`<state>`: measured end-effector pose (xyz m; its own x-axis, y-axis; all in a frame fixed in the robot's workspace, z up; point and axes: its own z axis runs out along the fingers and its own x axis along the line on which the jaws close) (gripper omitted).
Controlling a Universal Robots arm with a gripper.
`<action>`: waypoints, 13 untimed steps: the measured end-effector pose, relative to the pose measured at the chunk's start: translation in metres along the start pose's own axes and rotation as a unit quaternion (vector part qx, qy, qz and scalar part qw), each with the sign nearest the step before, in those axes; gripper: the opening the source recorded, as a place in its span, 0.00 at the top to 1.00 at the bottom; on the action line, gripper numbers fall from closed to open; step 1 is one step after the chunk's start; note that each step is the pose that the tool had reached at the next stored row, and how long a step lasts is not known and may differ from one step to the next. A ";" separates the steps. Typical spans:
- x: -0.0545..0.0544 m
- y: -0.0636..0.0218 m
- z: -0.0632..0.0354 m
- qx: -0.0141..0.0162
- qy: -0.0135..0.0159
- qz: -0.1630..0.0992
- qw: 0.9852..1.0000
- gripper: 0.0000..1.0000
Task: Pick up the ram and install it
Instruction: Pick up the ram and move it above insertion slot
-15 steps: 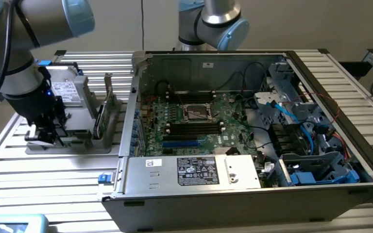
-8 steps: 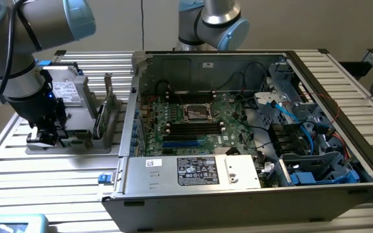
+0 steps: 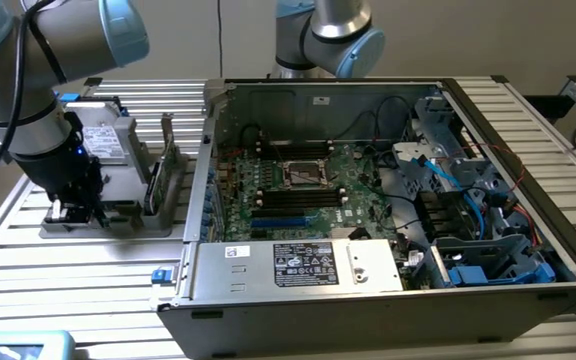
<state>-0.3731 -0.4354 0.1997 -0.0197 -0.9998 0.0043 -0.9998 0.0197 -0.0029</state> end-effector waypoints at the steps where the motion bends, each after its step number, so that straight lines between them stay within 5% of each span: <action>1: 0.000 0.0000 0.0000 0.000 0.000 0.000 1.000 0.84; 8: 0.000 -0.0001 -0.0168 0.002 -0.001 0.000 1.000 0.88; 13: 0.000 -0.0001 -0.0379 0.002 -0.001 0.000 1.000 0.88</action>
<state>-0.3730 -0.4357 0.2376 -0.0197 -0.9998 0.0032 -0.9998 0.0197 -0.0077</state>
